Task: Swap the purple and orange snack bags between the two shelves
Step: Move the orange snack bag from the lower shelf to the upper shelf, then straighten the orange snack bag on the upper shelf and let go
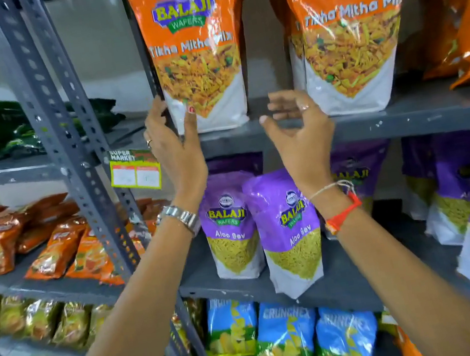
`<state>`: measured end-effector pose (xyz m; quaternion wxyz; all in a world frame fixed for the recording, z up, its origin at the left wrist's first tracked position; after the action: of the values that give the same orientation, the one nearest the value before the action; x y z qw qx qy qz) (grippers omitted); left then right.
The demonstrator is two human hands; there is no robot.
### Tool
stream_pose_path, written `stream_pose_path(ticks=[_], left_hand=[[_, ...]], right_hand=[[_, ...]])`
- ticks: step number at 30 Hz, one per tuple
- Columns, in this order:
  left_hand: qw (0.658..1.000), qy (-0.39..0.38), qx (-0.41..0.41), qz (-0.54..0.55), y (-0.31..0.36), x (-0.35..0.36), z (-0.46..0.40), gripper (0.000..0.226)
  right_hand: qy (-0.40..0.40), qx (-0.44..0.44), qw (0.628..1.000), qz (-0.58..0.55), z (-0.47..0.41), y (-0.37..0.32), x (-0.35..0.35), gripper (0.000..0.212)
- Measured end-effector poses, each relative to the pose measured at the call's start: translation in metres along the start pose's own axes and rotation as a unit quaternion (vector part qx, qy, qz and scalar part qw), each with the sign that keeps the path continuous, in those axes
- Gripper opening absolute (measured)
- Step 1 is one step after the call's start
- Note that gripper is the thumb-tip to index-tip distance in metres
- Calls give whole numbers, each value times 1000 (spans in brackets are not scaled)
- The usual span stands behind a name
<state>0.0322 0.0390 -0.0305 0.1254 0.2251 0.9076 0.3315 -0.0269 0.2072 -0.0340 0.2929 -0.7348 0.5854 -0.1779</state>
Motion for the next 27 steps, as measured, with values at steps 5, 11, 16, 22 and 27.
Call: stream_pose_path(ticks=[5, 11, 16, 22, 27], left_hand=[[998, 31, -40, 45, -23, 22, 94, 48], [969, -63, -199, 130, -79, 64, 199, 35], [910, -108, -331, 223, -100, 86, 235, 41], [874, -172, -399, 215, -116, 107, 247, 54], [883, -168, -387, 206, -110, 121, 239, 49]], right_hand=[[31, 95, 994, -32, 75, 71, -16, 24], [43, 268, 962, -20, 141, 168, -19, 36], [-104, 425, 897, -64, 169, 261, -31, 102], [-235, 489, 833, -107, 165, 218, -37, 65], [-248, 474, 841, -84, 157, 211, -50, 43]])
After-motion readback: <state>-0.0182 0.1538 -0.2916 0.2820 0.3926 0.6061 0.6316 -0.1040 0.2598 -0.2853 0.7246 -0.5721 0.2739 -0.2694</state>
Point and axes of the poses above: each hand's wrist, its own z-axis away from the middle knuckle, its own x-axis out of the palm, y = z × x, the point moved 2 cm from there along -z, towards the middle knuckle, and after that the axes turned 13 degrees about -y, right-handed, at the moved point
